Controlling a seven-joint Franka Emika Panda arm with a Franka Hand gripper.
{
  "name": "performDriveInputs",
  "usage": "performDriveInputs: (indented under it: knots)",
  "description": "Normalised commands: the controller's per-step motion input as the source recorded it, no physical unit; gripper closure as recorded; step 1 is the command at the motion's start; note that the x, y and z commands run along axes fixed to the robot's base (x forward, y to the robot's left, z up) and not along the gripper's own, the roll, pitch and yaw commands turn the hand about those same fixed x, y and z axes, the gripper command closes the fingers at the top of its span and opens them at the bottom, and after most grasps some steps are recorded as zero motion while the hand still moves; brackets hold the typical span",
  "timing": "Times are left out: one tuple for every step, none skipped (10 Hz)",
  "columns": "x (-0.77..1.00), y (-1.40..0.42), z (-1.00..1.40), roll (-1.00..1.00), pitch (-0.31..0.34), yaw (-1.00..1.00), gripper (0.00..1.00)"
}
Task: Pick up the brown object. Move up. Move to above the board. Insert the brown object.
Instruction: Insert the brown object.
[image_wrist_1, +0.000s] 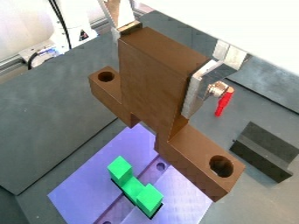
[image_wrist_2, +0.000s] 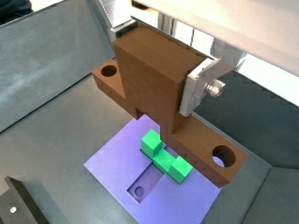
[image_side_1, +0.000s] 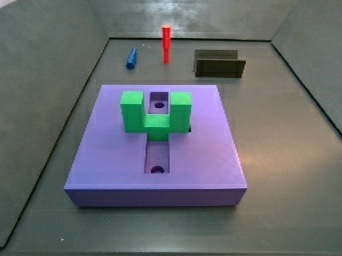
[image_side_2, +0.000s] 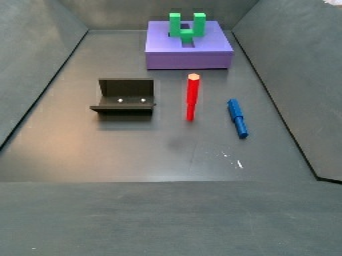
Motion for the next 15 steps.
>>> performDriveInputs:
  knots:
    - [0.0, 0.0, 0.0, -0.04, 0.0, 0.0, 1.0]
    - [0.0, 0.0, 0.0, -0.06, 0.0, 0.0, 1.0]
    - [0.0, 0.0, 0.0, -0.06, 0.0, 0.0, 1.0]
    - [0.0, 0.0, 0.0, -0.08, -0.007, 0.0, 1.0]
    - [0.0, -0.25, 0.0, -0.05, -0.04, 0.0, 1.0]
    - [0.0, -0.61, -0.13, -0.02, -0.049, 0.04, 1.0]
    - [0.0, -0.45, -0.21, -0.08, -0.059, 0.0, 1.0]
    - [0.0, -0.12, -0.19, -0.11, -0.067, -0.15, 1.0]
    - [0.05, 0.0, -0.31, -0.11, -0.061, -0.49, 1.0]
    - [0.0, 0.0, -0.41, -0.17, -0.066, -0.87, 1.0]
    - [0.0, 0.0, -0.31, -0.09, -0.043, -1.0, 1.0]
    - [0.0, -0.01, -0.29, -0.08, -0.051, -1.0, 1.0]
    - [0.0, -0.02, -0.26, -0.1, -0.067, -1.0, 1.0]
    - [0.0, -0.02, -0.19, -0.1, -0.076, -1.0, 1.0]
    - [0.0, -0.01, -0.18, -0.08, -0.077, -1.0, 1.0]
